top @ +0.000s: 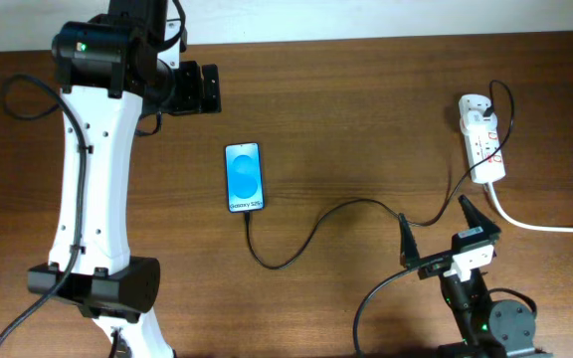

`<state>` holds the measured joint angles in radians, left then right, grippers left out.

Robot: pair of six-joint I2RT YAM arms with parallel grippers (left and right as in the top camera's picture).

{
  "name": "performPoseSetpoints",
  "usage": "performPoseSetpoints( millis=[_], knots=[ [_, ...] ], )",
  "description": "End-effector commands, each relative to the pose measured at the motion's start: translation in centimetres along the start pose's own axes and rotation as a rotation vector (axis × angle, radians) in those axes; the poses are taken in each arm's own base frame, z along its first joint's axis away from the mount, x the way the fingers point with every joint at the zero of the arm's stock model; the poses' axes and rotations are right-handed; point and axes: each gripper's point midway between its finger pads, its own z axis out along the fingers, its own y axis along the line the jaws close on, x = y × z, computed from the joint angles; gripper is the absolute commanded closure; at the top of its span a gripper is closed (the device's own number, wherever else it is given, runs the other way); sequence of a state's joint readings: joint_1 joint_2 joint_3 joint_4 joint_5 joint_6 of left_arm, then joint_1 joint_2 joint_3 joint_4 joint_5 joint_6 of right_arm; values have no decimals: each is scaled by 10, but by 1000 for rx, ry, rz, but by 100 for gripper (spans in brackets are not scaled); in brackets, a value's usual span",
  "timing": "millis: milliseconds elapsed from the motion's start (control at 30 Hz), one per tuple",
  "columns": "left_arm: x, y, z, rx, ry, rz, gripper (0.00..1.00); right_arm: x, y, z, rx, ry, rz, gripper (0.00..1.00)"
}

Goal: Plug charger to phone and switch on socket

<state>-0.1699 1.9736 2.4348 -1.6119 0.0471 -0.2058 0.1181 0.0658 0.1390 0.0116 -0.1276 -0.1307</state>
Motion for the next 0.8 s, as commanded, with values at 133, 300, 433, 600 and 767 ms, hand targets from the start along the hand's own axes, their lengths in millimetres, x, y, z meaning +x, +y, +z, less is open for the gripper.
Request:
performPoseSetpoints(
  millis=[133, 300, 433, 600, 767],
  knots=[
    [-2, 1, -11, -4, -33, 2, 1, 21, 1, -1, 12, 3, 7, 2],
    [-2, 1, -11, -4, -33, 2, 1, 36, 1, -1, 12, 54, 13, 2],
    [-2, 1, -11, -4, -33, 2, 1, 58, 2, 0, 18, 99, 18, 2],
    [-2, 1, -11, -4, -33, 2, 1, 72, 3, -2, 16, 156, 24, 2],
    [-2, 1, -11, -4, -33, 2, 1, 71, 5, -1, 7, 154, 25, 1]
  ],
)
